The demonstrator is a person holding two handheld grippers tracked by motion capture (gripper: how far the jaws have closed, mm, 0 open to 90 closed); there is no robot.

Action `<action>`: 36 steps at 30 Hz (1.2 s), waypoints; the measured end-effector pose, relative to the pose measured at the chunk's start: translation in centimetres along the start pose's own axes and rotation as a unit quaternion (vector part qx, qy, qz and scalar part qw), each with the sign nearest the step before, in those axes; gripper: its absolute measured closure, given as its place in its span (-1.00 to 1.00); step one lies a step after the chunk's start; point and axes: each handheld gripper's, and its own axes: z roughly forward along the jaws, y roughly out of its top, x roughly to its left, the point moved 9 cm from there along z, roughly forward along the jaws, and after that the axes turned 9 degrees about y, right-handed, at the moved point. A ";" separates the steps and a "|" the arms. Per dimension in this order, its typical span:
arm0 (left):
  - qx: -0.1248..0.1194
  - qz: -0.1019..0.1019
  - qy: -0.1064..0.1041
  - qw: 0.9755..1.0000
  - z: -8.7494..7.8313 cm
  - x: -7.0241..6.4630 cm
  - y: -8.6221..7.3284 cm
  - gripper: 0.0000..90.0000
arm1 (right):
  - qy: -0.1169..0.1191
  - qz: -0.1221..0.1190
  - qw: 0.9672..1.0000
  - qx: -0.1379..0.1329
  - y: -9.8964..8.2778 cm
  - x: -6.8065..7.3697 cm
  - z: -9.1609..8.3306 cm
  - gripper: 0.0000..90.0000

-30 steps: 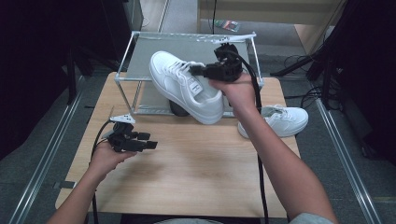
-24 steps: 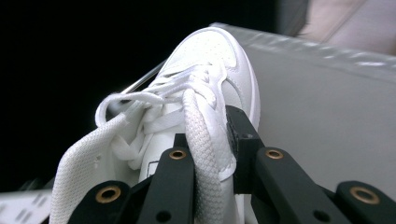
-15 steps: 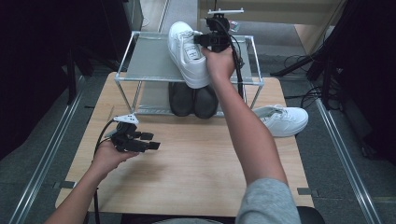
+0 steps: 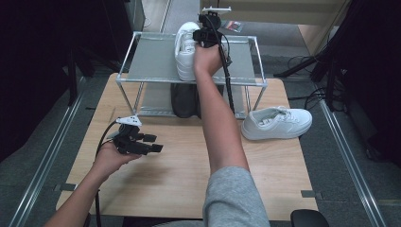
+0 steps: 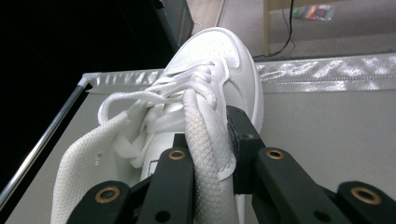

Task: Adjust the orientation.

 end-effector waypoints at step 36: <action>0.011 0.025 -0.002 1.000 0.8 -0.5 0.5 -0.14 | 0.129 -0.116 0.984 0.039 -1.5 0.3 -6.8 0.53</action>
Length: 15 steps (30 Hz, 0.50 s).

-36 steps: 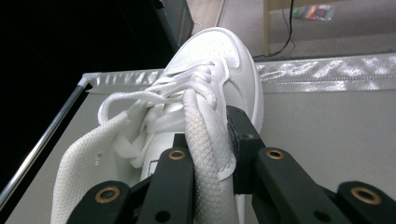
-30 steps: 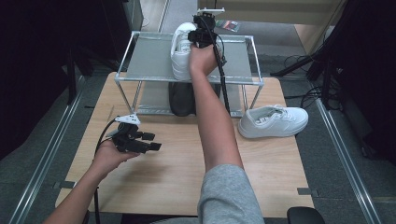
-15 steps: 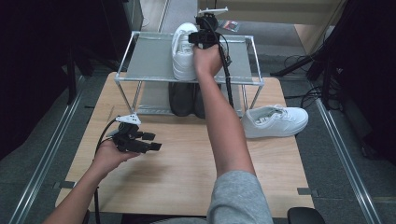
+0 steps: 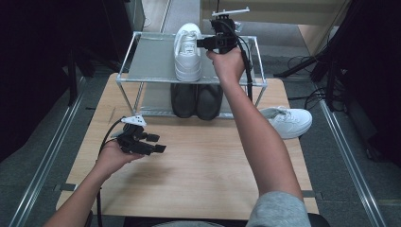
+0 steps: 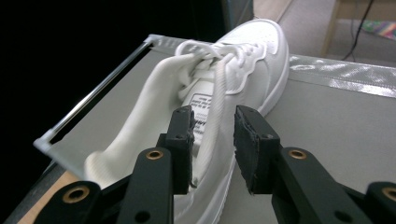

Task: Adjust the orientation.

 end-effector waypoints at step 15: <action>-0.004 0.008 -0.004 1.000 0.6 0.1 1.1 -0.15 | 0.088 -0.036 0.996 0.001 -4.9 3.3 -2.9 0.35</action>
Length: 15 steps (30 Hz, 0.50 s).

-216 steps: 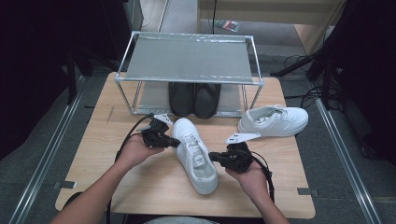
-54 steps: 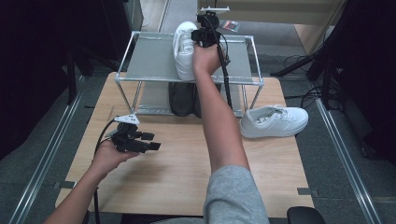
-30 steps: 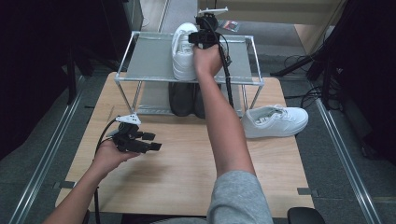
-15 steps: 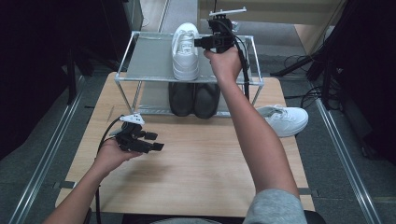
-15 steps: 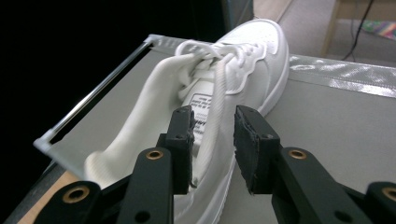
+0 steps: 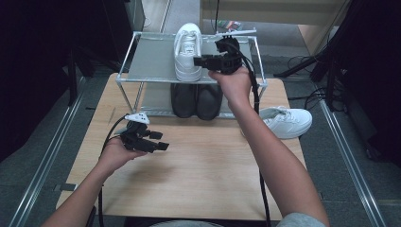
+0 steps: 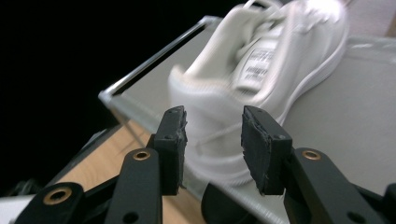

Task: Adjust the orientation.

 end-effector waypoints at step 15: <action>0.000 0.008 -0.006 1.000 0.9 0.0 1.0 -0.15 | 0.065 -0.041 0.997 0.013 -7.2 1.8 -1.8 0.28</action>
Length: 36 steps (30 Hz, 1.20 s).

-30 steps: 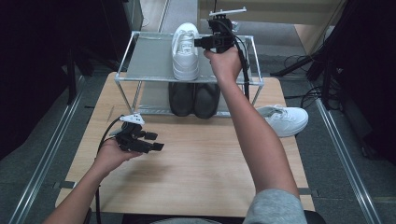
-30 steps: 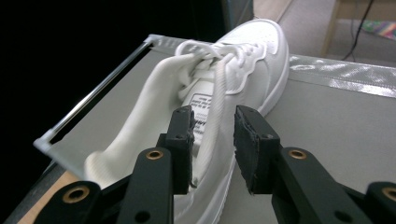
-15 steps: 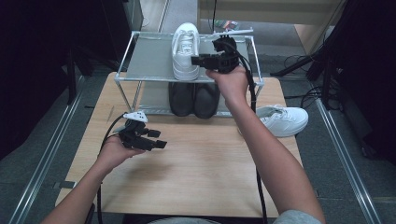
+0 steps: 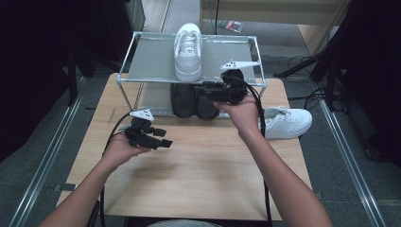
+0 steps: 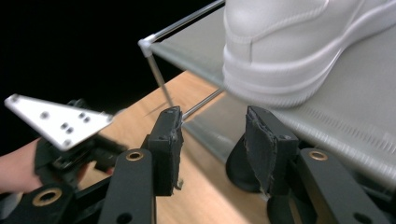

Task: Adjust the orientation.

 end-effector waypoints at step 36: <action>0.006 0.010 0.011 1.000 0.1 -0.2 0.1 -0.16 | -0.030 0.018 0.999 0.012 -11.9 -3.0 -7.8 0.13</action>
